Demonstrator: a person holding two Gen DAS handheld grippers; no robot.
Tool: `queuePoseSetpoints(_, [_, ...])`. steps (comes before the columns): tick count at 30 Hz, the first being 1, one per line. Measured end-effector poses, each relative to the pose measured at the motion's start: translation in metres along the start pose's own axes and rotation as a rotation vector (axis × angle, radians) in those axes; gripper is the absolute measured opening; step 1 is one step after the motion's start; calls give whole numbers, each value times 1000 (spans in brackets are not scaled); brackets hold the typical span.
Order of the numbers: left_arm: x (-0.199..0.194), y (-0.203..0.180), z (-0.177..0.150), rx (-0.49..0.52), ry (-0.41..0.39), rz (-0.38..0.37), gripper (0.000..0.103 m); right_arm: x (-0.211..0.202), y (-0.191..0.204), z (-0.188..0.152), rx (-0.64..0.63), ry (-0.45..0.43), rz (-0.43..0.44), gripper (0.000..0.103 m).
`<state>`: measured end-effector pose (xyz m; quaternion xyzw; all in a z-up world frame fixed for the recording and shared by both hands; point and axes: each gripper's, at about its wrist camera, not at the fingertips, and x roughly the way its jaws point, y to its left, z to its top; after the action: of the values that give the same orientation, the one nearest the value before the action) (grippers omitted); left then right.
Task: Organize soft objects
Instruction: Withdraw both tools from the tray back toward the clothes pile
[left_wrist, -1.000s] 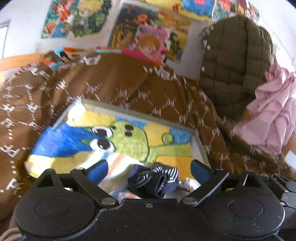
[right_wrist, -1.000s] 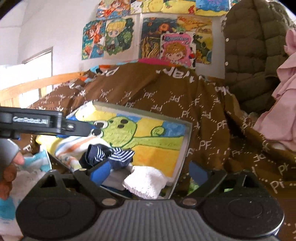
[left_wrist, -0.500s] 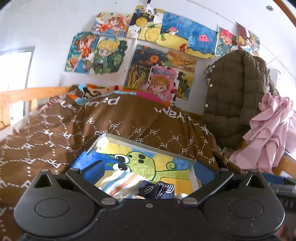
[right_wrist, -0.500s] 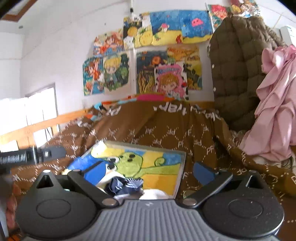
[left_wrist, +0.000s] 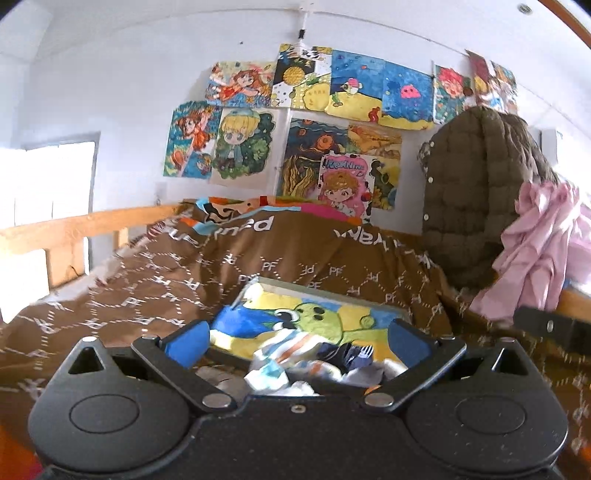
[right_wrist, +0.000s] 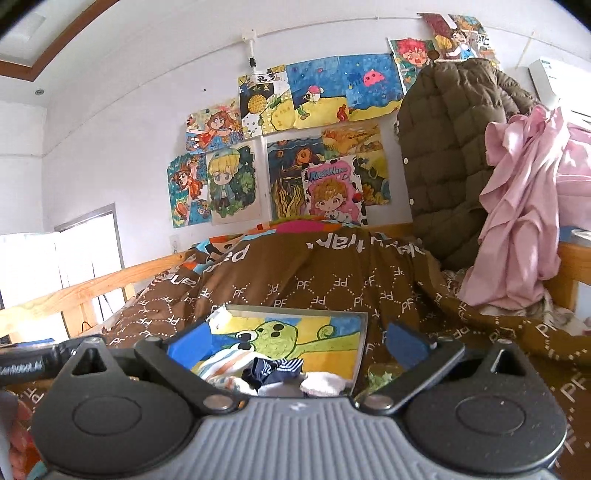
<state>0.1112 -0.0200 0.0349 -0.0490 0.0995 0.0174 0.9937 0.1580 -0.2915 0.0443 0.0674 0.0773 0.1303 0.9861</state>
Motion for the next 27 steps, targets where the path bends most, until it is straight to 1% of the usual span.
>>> queuePoseSetpoints(3, [-21, 2, -7, 46, -4, 5, 102, -15, 6, -2, -4, -2, -11, 103])
queuePoseSetpoints(6, [-39, 4, -13, 73, -1, -1, 102, -29, 13, -6, -1, -6, -16, 103])
queuePoseSetpoints(8, [-48, 5, -17, 76, -2, -7, 102, -38, 16, -9, 8, -2, -24, 103])
queuePoseSetpoints(12, [-59, 7, -25, 73, 3, -27, 102, -51, 21, -18, 29, 35, -56, 103])
queuePoseSetpoints(17, [-61, 7, -34, 73, 24, -44, 102, -60, 27, -32, 32, 111, -86, 103])
queuePoseSetpoints(20, [-59, 6, -41, 79, 56, -50, 102, -60, 30, -41, 16, 165, -99, 103])
queuePoseSetpoints(27, [-52, 9, -58, 89, 118, -41, 102, -52, 35, -51, -3, 228, -104, 103])
